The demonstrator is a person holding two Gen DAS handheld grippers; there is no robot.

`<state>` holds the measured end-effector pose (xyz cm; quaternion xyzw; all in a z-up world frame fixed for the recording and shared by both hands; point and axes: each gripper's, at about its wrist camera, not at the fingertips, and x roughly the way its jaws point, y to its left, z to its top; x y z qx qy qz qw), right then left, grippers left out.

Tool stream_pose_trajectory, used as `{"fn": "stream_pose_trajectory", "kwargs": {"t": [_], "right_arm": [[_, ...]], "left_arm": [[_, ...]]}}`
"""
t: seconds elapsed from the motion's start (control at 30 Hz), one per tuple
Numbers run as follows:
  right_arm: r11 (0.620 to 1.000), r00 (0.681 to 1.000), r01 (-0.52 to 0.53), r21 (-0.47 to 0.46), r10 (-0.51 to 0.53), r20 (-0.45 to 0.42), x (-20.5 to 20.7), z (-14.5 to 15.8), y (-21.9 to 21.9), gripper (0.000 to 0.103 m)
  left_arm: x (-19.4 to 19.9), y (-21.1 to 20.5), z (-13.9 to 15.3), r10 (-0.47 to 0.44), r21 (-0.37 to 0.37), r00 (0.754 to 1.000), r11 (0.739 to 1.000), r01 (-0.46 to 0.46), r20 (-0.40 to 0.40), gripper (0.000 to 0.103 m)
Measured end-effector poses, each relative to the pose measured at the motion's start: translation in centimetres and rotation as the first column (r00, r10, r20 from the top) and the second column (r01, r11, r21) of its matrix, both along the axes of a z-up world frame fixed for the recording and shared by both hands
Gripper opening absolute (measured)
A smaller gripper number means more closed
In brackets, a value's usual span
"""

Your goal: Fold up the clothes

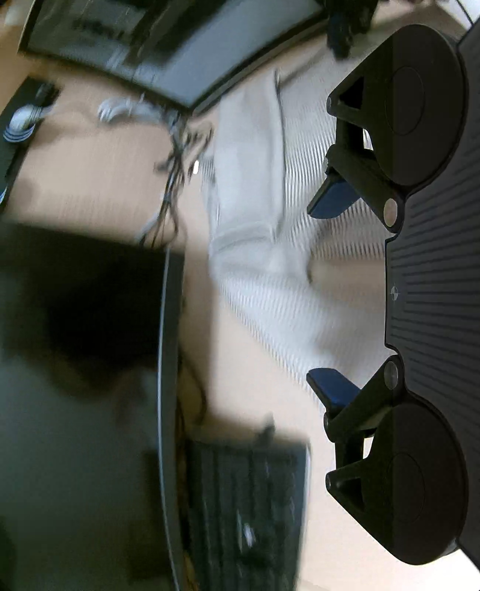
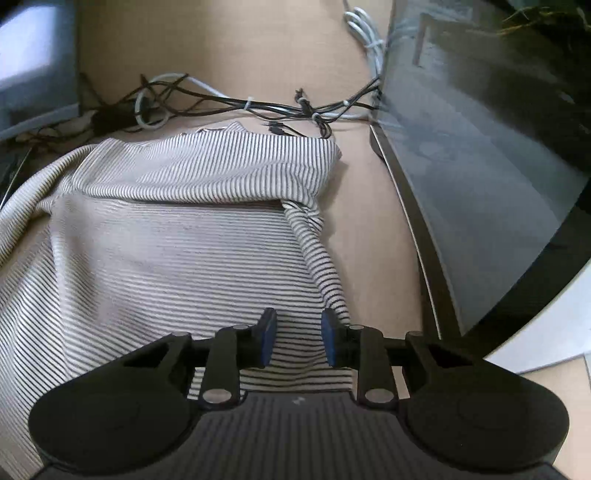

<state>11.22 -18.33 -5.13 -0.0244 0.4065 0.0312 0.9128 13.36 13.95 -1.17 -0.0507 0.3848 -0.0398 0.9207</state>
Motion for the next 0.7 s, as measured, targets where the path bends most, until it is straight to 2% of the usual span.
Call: {"fn": "stream_pose_trajectory", "kwargs": {"t": [0.1,0.17,0.23,0.3,0.43,0.47,0.5,0.53,0.57,0.6,0.63,0.7], "right_arm": [[0.980,0.983,-0.179,0.086,0.175,0.057,-0.7,2.6,4.6,0.033],[0.931,0.935,-0.350,0.103,0.341,0.098,-1.0,3.8,9.6,0.043],[0.845,0.848,-0.528,0.089,0.518,0.111,-2.0,3.9,15.4,0.046],[0.736,0.737,-0.674,0.054,0.667,0.109,-3.0,3.3,20.8,0.047],[0.582,0.579,-0.810,-0.066,0.813,0.057,-4.5,0.8,28.0,0.051],[0.569,0.568,-0.817,-0.094,0.822,0.044,-4.5,0.2,28.8,0.051],[0.569,0.570,-0.813,-0.120,0.821,0.034,-4.4,-0.3,29.2,0.051],[0.569,0.572,-0.810,-0.145,0.820,0.025,-4.2,-0.8,29.7,0.041],[0.568,0.574,-0.805,-0.170,0.819,0.015,-4.0,-1.2,30.1,0.022],[0.566,0.577,-0.801,-0.196,0.817,0.006,-3.8,-1.7,30.5,0.016],[0.587,0.595,-0.789,-0.183,0.803,0.013,-3.3,-1.4,30.4,0.003],[0.657,0.653,-0.742,-0.133,0.753,0.076,-1.9,1.0,28.8,0.004]], "left_arm": [[-1.2,4.9,0.0,0.140,-0.026,0.989,0.990,-0.141,-0.040,0.095],[-1.9,7.8,0.1,0.227,-0.023,0.972,0.973,-0.228,-0.056,0.095],[-2.8,10.2,0.4,0.296,-0.006,0.953,0.955,-0.297,-0.065,0.095],[-3.5,11.6,0.7,0.324,-0.001,0.944,0.946,-0.325,-0.069,0.096],[-4.6,13.1,1.2,0.332,0.004,0.941,0.943,-0.333,-0.069,0.097],[-4.9,13.2,1.4,0.326,0.006,0.943,0.945,-0.327,-0.067,0.098],[-5.2,13.2,1.5,0.318,0.011,0.946,0.948,-0.318,-0.065,0.098],[-5.4,13.3,1.5,0.310,0.015,0.949,0.951,-0.310,-0.063,0.098],[-5.5,13.4,1.6,0.301,0.018,0.952,0.954,-0.300,-0.062,0.099],[-5.6,13.4,1.6,0.293,0.020,0.954,0.956,-0.293,-0.061,0.099],[-5.6,13.3,1.6,0.286,0.020,0.956,0.958,-0.285,-0.060,0.099],[-5.4,13.0,1.3,0.275,0.012,0.959,0.961,-0.275,-0.061,0.099]]}}
